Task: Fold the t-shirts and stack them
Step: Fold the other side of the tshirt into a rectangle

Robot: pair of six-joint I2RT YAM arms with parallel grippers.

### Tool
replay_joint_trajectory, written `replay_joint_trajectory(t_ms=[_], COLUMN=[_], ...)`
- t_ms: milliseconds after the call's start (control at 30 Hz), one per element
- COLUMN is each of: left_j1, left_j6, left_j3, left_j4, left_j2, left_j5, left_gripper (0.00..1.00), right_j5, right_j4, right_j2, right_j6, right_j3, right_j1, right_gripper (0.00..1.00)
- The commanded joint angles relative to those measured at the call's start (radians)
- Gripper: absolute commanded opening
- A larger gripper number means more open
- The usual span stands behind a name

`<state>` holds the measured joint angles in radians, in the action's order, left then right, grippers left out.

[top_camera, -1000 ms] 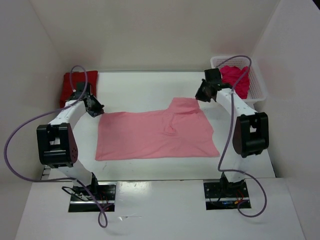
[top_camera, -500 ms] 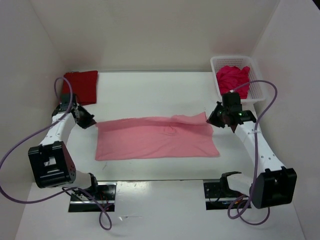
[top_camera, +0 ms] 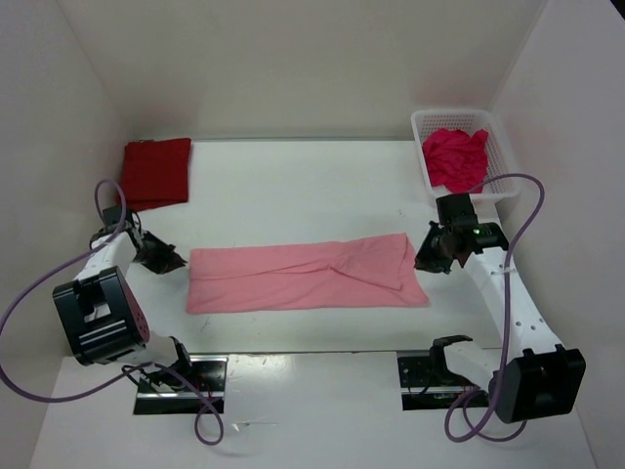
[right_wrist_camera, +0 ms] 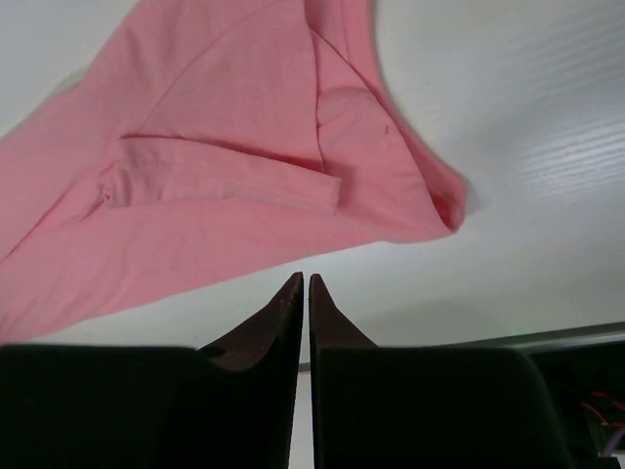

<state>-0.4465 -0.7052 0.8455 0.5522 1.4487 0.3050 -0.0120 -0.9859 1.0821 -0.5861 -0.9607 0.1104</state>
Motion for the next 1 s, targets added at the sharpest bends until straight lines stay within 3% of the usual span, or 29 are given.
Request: replay_joint_trajectory(t_ms=[0, 100, 167, 300, 433, 533, 567, 700, 867, 967], left_j1=[-0.004, -0.004, 0.043, 0.144, 0.285, 0.383, 0.422, 0.457, 0.457, 0.457], left_j6=[0.016, 0.007, 0.007, -0.003, -0.033, -0.045, -0.056, -0.065, -0.065, -0.065], left_j3=[0.067, 0.090, 0.090, 0.056, 0.046, 0.046, 0.046, 0.037, 0.026, 0.026], left_j4=[0.040, 0.051, 0.028, -0.040, -0.098, -0.129, -0.129, -0.152, -0.173, -0.182], left_j2=[-0.088, -0.135, -0.149, -0.159, -0.107, -0.012, 0.004, 0.041, 0.125, 0.159], left_j5=[-0.029, -0.050, -0.059, -0.060, -0.075, -0.075, -0.075, -0.096, -0.096, -0.086], left_gripper=[0.17, 0.24, 0.25, 0.33, 0.34, 0.34, 0.34, 0.34, 0.33, 0.33], right_j5=[0.036, 0.027, -0.037, -0.115, -0.072, -0.025, -0.025, 0.007, 0.023, 0.014], right_j4=[-0.082, -0.070, 0.029, 0.259, 0.472, 0.538, 0.549, 0.592, 0.592, 0.578], right_j2=[-0.065, -0.041, -0.016, 0.114, 0.325, 0.493, 0.521, 0.599, 0.673, 0.684], right_j6=[0.019, 0.029, 0.029, -0.050, -0.092, -0.081, -0.081, -0.060, -0.038, -0.038], right_j3=[-0.042, -0.067, -0.079, -0.055, -0.070, -0.131, -0.153, -0.164, -0.164, -0.174], right_j1=[-0.006, 0.006, 0.027, 0.145, 0.287, 0.362, 0.362, 0.380, 0.380, 0.403], right_gripper=[0.11, 0.18, 0.18, 0.00, 0.00, 0.15, 0.27, 0.42, 0.45, 0.40])
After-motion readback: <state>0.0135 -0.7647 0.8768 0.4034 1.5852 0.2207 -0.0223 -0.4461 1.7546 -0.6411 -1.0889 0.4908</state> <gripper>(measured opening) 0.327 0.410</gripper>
